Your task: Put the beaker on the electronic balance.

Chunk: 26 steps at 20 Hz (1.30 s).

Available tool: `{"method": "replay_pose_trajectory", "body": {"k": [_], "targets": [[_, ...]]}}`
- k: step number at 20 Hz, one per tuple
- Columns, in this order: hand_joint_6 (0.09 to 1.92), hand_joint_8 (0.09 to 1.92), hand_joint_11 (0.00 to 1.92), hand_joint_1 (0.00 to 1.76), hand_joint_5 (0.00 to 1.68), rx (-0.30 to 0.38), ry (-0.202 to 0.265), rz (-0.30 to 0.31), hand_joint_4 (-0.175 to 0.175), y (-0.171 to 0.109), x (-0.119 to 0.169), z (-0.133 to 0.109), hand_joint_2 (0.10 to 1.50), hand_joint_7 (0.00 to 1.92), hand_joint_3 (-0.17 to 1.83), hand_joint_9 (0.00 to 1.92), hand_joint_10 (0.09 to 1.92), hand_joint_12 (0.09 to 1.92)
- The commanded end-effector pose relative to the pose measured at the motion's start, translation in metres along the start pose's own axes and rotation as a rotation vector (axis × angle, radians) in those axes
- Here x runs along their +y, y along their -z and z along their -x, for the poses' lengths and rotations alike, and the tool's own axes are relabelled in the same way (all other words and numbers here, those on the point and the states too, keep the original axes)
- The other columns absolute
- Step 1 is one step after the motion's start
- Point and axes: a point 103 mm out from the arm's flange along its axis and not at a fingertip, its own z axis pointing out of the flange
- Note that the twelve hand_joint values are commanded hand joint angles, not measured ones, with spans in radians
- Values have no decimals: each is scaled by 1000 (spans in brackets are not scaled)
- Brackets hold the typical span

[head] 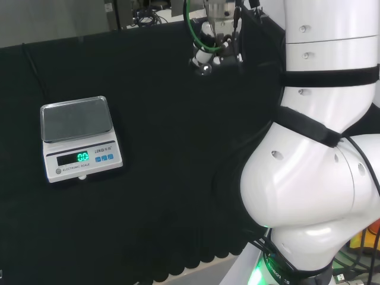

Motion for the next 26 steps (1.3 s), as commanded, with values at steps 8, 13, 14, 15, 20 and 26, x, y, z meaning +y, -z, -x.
{"method": "replay_pose_trajectory", "body": {"k": [8, 13, 14, 15, 20, 26], "targets": [[1151, 1285, 1572, 1224, 964, -7, 73, 12, 20, 21, -19, -44, 779, 980, 719, 1333, 835, 481], [1145, 1282, 1568, 1226, 970, -11, 174, 6, 17, 22, -24, -94, 767, 989, 736, 1337, 840, 484], [1144, 1281, 1568, 1226, 971, -14, 198, 4, 17, 22, -26, -106, 765, 990, 738, 1337, 841, 484], [1143, 1282, 1567, 1227, 972, -18, 226, 2, 16, 21, -29, -119, 765, 990, 739, 1337, 841, 485], [1137, 1284, 1565, 1228, 975, -66, 388, -6, 13, 11, -57, -200, 761, 992, 744, 1340, 844, 485], [1131, 1284, 1564, 1230, 980, -64, 544, -55, 12, -7, -91, -280, 754, 997, 754, 1342, 848, 489]]}}
